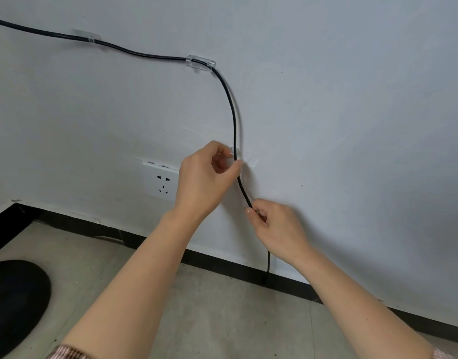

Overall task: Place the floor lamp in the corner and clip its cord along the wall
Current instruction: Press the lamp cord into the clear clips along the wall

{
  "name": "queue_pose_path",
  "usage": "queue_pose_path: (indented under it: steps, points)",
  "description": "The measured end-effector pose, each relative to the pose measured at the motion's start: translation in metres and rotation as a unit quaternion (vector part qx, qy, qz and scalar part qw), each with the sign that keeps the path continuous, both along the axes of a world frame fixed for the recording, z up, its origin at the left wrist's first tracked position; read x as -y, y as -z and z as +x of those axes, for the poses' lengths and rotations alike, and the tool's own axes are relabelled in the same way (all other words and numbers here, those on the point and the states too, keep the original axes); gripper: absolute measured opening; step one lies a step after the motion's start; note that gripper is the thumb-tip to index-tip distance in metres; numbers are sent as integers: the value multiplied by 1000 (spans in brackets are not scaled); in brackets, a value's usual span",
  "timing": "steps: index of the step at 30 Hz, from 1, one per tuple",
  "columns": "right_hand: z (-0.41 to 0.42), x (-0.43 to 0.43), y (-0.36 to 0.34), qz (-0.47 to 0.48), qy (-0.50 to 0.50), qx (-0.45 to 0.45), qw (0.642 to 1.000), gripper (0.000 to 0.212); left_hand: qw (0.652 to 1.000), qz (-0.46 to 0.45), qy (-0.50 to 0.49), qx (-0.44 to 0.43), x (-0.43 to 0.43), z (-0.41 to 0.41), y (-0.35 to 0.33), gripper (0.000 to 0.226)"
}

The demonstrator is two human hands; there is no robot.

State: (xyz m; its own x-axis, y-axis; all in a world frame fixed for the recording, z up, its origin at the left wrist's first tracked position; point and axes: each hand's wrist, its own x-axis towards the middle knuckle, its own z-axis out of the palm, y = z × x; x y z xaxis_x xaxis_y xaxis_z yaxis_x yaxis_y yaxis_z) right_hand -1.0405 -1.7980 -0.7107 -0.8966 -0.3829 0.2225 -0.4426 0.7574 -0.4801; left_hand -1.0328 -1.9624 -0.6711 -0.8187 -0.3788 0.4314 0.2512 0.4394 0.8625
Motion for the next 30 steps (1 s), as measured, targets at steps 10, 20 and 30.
queue_pose_path:
  steps: [10,20,30]
  points:
    - [-2,0,0,-34,12,-19,999,44,995,77,56,20,16,3,-5,8]
    - [-2,-5,-3,-131,55,-63,988,48,992,98,70,28,18,2,-11,13]
    - [-11,12,12,-80,32,9,996,48,991,114,69,5,14,1,-13,10]
